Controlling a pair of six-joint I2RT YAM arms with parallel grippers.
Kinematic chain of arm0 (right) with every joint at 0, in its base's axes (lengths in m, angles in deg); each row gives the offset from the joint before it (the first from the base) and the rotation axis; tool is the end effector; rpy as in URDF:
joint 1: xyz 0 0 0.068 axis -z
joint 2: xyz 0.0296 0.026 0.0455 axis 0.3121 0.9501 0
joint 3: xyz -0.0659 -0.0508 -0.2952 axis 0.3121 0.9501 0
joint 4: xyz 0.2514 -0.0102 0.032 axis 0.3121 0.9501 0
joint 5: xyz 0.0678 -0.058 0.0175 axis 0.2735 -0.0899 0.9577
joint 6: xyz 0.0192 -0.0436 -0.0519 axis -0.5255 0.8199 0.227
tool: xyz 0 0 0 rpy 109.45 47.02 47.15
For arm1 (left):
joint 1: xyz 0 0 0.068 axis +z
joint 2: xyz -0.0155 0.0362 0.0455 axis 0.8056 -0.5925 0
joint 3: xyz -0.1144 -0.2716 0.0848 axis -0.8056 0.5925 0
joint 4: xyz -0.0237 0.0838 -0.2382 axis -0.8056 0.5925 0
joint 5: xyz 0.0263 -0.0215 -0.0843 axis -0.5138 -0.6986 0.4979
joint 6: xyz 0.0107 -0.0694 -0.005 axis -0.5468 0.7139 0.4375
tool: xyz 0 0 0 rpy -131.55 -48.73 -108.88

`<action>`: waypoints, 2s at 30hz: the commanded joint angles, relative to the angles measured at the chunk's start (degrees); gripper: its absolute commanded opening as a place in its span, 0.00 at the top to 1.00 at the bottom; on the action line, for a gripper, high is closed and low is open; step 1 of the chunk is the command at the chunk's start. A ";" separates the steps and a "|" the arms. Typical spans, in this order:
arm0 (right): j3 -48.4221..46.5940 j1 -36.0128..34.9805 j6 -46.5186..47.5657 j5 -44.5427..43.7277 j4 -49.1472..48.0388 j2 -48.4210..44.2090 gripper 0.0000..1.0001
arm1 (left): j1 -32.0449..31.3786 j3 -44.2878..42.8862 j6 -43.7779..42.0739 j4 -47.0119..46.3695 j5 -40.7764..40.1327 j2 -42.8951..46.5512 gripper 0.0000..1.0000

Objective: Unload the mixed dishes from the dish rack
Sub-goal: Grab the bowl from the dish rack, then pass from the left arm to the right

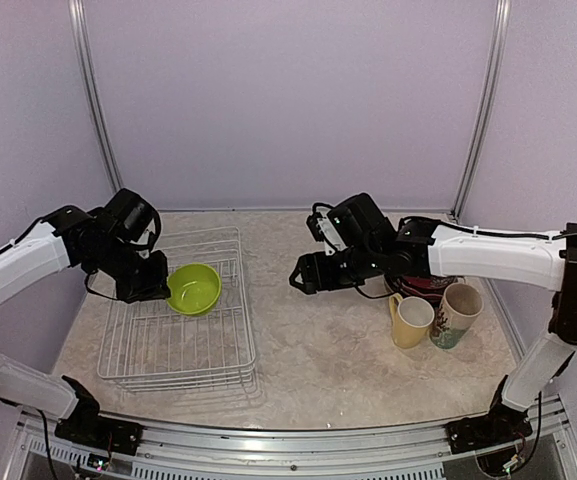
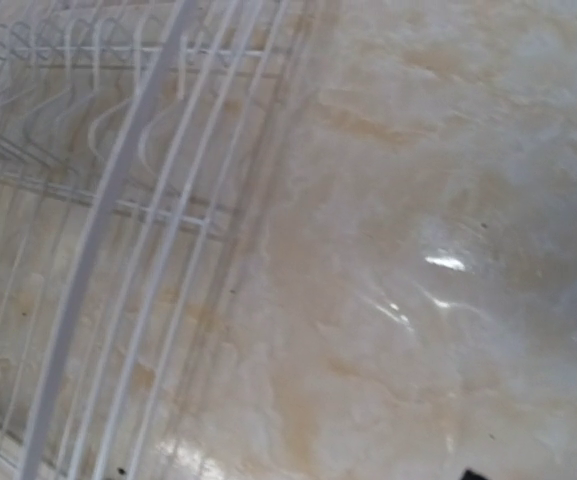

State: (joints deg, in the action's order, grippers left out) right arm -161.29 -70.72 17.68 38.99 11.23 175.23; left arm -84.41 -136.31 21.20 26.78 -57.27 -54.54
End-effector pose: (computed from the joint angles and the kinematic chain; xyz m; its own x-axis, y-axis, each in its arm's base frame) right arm 0.2319 0.3043 0.2964 -0.7859 -0.1040 -0.6095 -0.4363 0.7918 0.4274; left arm 0.1895 -0.1156 0.2959 -0.9245 -0.2618 -0.2772 -0.1666 0.9313 -0.3241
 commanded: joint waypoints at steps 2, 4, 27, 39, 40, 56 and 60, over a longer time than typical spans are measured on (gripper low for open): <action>-2.97 -1.23 0.49 -0.60 0.72 1.82 0.29 | -2.38 -12.35 -8.78 5.21 -7.55 -2.51 1.00; -3.29 -1.33 0.32 -0.60 1.10 1.79 0.29 | -2.78 -17.14 -11.73 4.85 -8.08 -4.67 1.00; -12.57 -1.33 -1.25 -12.69 4.33 1.30 0.30 | -6.70 -37.31 -22.50 -2.97 -5.31 -27.78 1.00; -33.40 -1.34 0.73 -13.32 13.77 17.99 0.34 | -7.43 -34.20 -23.29 -3.34 -6.54 -27.65 1.00; -34.34 -1.34 0.91 -13.20 14.12 18.90 0.35 | -7.55 -34.16 -23.29 -3.25 -6.71 -27.66 1.00; -40.76 -1.34 2.06 -13.97 18.18 26.66 0.69 | -8.28 -34.24 -23.11 -2.77 -5.73 -28.00 1.00; -42.39 -1.34 2.12 -13.61 18.74 28.09 0.74 | -8.45 -34.28 -22.95 -2.75 -5.29 -28.11 1.00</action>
State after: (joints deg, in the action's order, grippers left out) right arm -201.47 -71.48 19.38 25.52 27.91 200.98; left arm -92.34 -170.56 -1.90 25.10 -63.41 -83.66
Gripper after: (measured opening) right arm 0.288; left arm 0.020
